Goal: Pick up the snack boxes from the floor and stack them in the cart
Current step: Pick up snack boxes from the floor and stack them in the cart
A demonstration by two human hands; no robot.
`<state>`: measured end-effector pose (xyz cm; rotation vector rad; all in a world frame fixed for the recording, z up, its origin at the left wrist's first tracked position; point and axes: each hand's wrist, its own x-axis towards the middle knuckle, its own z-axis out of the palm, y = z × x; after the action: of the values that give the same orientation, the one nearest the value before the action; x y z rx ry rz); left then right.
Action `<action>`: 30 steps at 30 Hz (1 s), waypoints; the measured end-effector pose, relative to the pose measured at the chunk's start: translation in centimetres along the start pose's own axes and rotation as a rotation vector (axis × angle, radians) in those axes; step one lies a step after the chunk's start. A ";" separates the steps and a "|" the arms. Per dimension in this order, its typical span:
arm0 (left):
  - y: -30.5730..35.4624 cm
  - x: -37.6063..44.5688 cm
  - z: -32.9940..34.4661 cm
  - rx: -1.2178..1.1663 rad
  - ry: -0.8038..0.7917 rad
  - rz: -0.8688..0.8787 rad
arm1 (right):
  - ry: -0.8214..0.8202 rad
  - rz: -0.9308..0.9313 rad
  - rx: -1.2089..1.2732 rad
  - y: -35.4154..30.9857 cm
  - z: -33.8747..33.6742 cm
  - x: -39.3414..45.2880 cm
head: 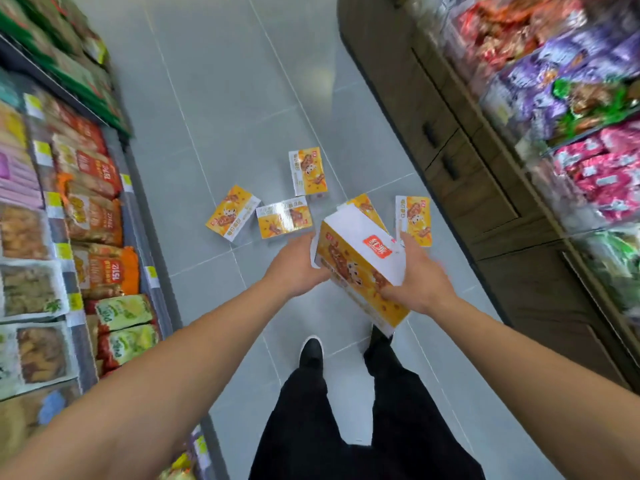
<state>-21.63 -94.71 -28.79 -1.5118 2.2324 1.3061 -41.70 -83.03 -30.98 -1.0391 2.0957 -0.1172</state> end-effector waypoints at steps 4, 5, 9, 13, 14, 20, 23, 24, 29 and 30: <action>1.6 -1.2 0.0 0.289 -0.104 0.212 | 0.053 -0.002 -0.053 1.1 0.1 -5.3; 2.2 -1.5 0.4 0.379 -0.137 0.262 | 0.066 0.018 -0.043 1.5 0.0 -6.8; 5.2 -2.6 3.2 0.668 -0.266 0.450 | 0.077 0.059 -0.055 3.9 -0.8 -12.9; 9.4 -4.4 7.3 0.852 -0.398 0.673 | 0.144 0.063 -0.017 8.3 -0.4 -20.4; 11.0 -5.5 8.8 0.882 -0.443 0.744 | 0.175 0.099 -0.004 9.8 0.0 -22.9; 19.3 -14.1 19.1 0.994 -0.556 1.025 | 0.322 0.325 0.163 18.6 4.4 -36.3; 22.3 -19.9 26.0 1.042 -0.597 1.165 | 0.383 0.444 0.220 23.2 7.4 -43.8; 23.3 -22.6 28.8 1.055 -0.617 1.213 | 0.412 0.499 0.242 25.2 8.8 -47.0; 27.4 -35.5 39.6 1.071 -0.635 1.363 | 0.522 0.659 0.243 33.9 14.0 -60.5; 28.4 -37.7 41.2 1.072 -0.626 1.402 | 0.544 0.678 0.233 35.5 14.5 -62.7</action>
<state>-40.08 -35.91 -17.09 0.8334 2.5676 0.2625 -31.69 -11.57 -17.18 -0.1179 2.7278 -0.3197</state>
